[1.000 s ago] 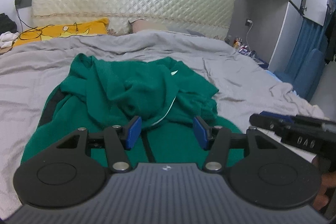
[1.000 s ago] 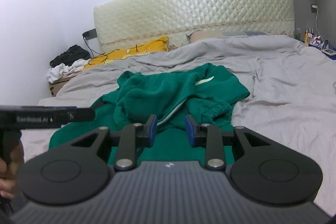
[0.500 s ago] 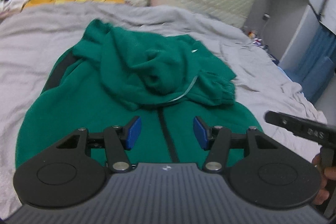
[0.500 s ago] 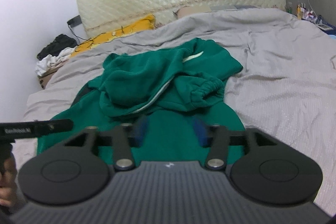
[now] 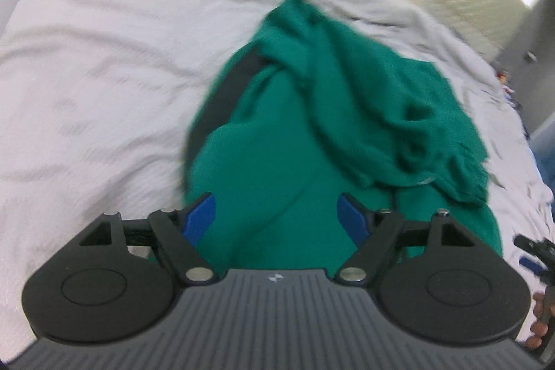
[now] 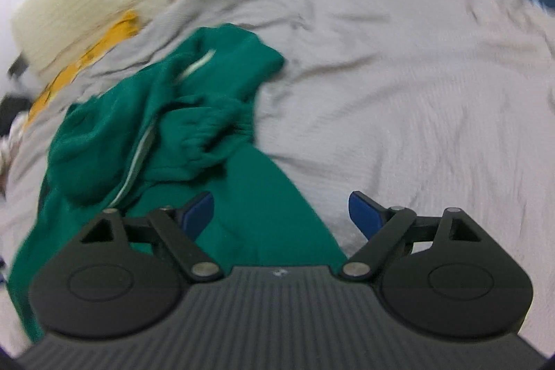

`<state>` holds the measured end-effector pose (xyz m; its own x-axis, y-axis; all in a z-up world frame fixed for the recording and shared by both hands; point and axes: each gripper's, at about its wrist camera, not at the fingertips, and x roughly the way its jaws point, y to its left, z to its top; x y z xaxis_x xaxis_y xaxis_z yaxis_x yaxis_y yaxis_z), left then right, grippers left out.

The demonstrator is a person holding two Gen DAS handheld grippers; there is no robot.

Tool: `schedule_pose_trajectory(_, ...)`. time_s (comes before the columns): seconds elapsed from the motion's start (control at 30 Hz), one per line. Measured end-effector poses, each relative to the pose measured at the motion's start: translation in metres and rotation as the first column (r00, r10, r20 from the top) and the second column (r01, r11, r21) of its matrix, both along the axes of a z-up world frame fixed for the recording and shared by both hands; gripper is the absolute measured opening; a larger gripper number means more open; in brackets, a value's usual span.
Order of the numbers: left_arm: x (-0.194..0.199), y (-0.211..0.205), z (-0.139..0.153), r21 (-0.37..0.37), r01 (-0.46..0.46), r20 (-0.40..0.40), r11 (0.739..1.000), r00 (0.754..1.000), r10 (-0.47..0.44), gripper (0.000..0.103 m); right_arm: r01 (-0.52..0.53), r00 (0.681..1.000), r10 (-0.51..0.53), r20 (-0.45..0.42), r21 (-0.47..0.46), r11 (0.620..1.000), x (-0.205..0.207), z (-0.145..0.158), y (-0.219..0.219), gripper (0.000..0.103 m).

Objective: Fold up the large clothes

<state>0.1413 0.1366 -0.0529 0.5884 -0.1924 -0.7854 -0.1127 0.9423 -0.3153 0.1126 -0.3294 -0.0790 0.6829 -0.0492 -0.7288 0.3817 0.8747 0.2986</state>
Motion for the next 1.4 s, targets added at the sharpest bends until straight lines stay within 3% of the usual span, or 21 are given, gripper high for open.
schedule_pose_trajectory(0.2, 0.015, 0.029, -0.031, -0.064, -0.125, -0.108, 0.990, 0.987, 0.117, 0.082, 0.084, 0.992, -0.071, -0.104, 0.124, 0.989, 0.007, -0.028, -0.021, 0.086)
schedule_pose_trajectory(0.33, 0.011, 0.038, -0.039, -0.074, -0.178, -0.123, 0.981, 0.978, 0.168, 0.082, 0.126, 0.986, -0.077, -0.149, 0.355, 0.926, 0.007, -0.052, -0.035, 0.088)
schedule_pose_trajectory(0.47, 0.013, 0.043, -0.051, -0.097, -0.206, -0.184, 0.974, 0.965, 0.186, 0.082, 0.129, 0.987, -0.075, -0.145, 0.407, 0.904, 0.004, -0.051, -0.034, 0.089)
schedule_pose_trajectory(0.63, 0.016, 0.036, -0.059, -0.113, -0.172, -0.225, 0.979, 0.964, 0.144, 0.084, 0.065, 0.996, -0.024, -0.089, 0.488, 0.871, -0.001, -0.046, -0.028, 0.089)
schedule_pose_trajectory(0.8, 0.011, 0.034, -0.059, -0.235, -0.107, -0.208, 0.966, 0.976, 0.058, 0.085, -0.024, 1.000, 0.026, 0.006, 0.592, 0.805, -0.006, -0.038, -0.024, 0.089)
schedule_pose_trajectory(0.93, 0.003, 0.035, -0.048, -0.385, -0.025, -0.120, 0.923, 0.993, -0.023, 0.085, -0.102, 0.995, 0.065, 0.081, 0.642, 0.760, -0.009, -0.031, -0.019, 0.089)
schedule_pose_trajectory(1.03, -0.002, 0.031, -0.042, -0.451, 0.033, -0.078, 0.892, 0.994, -0.076, 0.085, -0.136, 0.990, 0.086, 0.109, 0.646, 0.751, -0.008, -0.028, -0.016, 0.089)
schedule_pose_trajectory(1.1, -0.004, 0.026, -0.042, -0.444, 0.036, -0.084, 0.895, 0.993, -0.082, 0.085, -0.128, 0.991, 0.082, 0.101, 0.645, 0.754, -0.008, -0.028, -0.016, 0.089)
schedule_pose_trajectory(1.2, -0.002, 0.021, -0.048, -0.389, 0.002, -0.153, 0.921, 0.986, -0.067, 0.085, -0.078, 0.997, 0.053, 0.057, 0.644, 0.761, -0.008, -0.036, -0.021, 0.089)
schedule_pose_trajectory(1.33, 0.004, 0.022, -0.060, -0.298, -0.078, -0.241, 0.951, 0.971, 0.004, 0.086, 0.006, 1.000, 0.010, -0.023, 0.613, 0.790, -0.008, -0.046, -0.023, 0.086)
schedule_pose_trajectory(1.4, 0.006, 0.025, -0.067, -0.259, -0.134, -0.292, 0.957, 0.955, 0.054, 0.086, 0.034, 0.998, -0.003, -0.057, 0.564, 0.825, -0.007, -0.047, -0.022, 0.086)
